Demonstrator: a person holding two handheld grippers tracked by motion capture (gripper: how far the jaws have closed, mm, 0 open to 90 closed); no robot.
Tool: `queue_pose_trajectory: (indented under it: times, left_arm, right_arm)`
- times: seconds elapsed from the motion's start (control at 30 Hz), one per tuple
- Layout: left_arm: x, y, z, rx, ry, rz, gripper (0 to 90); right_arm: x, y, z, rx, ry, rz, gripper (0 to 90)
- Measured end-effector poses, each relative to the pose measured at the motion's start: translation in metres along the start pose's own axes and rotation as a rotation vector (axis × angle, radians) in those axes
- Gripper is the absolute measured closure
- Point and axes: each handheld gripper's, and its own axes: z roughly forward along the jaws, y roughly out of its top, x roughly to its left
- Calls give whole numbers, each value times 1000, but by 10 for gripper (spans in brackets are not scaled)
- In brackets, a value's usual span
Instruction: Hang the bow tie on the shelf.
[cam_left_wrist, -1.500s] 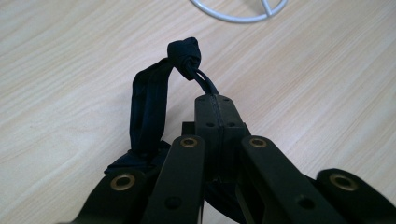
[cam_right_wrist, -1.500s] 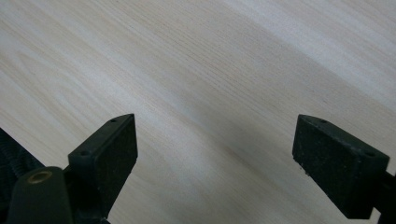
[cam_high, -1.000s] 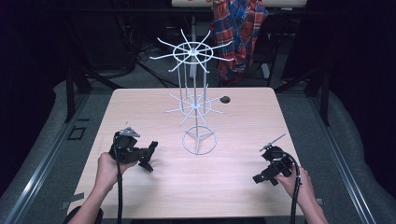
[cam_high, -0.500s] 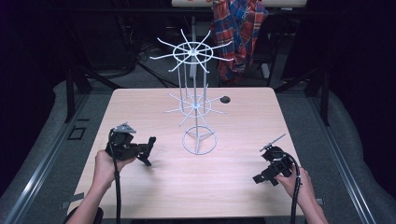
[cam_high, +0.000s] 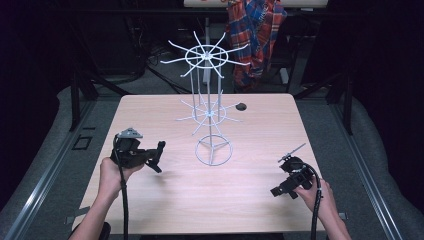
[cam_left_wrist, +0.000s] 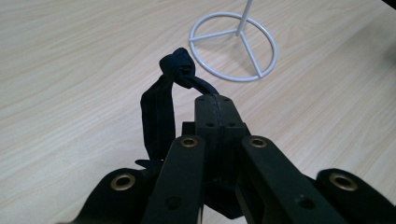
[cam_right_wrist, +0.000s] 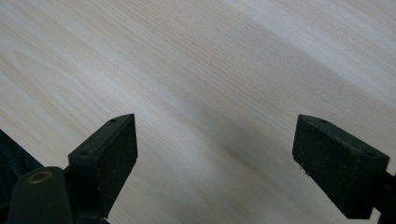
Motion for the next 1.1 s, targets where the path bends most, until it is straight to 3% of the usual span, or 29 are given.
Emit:
queue_pose_trajectory:
  times: [0.6, 1.1]
  left_arm:
    - [5, 17, -12, -82, 17, -15, 900]
    - [7, 30, -15, -119, 18, -18, 900]
  right_arm:
    - [0, 0, 0, 2, 0, 1, 136]
    - [0, 1, 0, 4, 0, -4, 137]
